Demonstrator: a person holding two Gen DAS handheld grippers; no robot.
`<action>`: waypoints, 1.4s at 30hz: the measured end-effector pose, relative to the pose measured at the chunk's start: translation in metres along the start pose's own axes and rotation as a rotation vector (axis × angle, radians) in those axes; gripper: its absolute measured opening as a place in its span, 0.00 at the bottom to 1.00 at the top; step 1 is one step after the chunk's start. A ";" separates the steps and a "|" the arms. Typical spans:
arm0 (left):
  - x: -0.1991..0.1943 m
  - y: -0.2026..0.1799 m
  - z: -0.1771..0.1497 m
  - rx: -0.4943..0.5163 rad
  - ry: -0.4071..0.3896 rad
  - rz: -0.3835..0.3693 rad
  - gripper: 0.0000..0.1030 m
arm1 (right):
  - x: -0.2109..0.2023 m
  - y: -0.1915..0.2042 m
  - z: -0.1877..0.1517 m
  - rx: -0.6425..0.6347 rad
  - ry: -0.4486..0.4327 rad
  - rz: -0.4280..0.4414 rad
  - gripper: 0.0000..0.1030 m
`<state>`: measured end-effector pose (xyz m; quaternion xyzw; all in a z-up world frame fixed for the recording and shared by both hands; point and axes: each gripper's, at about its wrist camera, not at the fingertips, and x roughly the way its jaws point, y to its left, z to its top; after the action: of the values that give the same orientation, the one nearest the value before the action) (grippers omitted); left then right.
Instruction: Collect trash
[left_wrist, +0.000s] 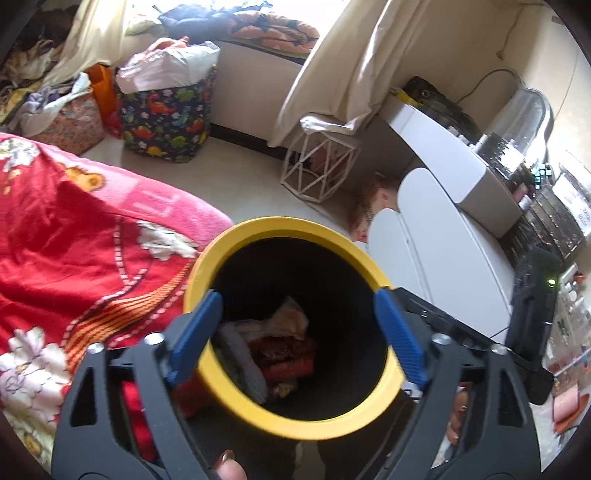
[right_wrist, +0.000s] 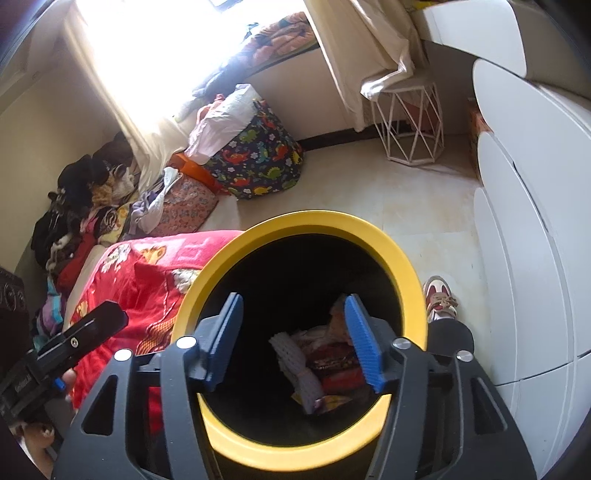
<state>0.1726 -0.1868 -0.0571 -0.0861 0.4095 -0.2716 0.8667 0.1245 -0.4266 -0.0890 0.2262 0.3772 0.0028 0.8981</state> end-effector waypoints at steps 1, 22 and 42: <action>-0.004 0.002 -0.001 0.000 -0.005 0.012 0.84 | -0.003 0.004 -0.002 -0.014 -0.006 0.001 0.61; -0.098 0.045 -0.044 0.022 -0.182 0.262 0.89 | -0.065 0.083 -0.055 -0.236 -0.308 -0.035 0.94; -0.137 0.043 -0.077 0.075 -0.361 0.351 0.89 | -0.095 0.089 -0.106 -0.303 -0.543 -0.093 0.94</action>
<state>0.0603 -0.0707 -0.0322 -0.0285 0.2462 -0.1124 0.9623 -0.0004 -0.3199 -0.0537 0.0646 0.1289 -0.0425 0.9886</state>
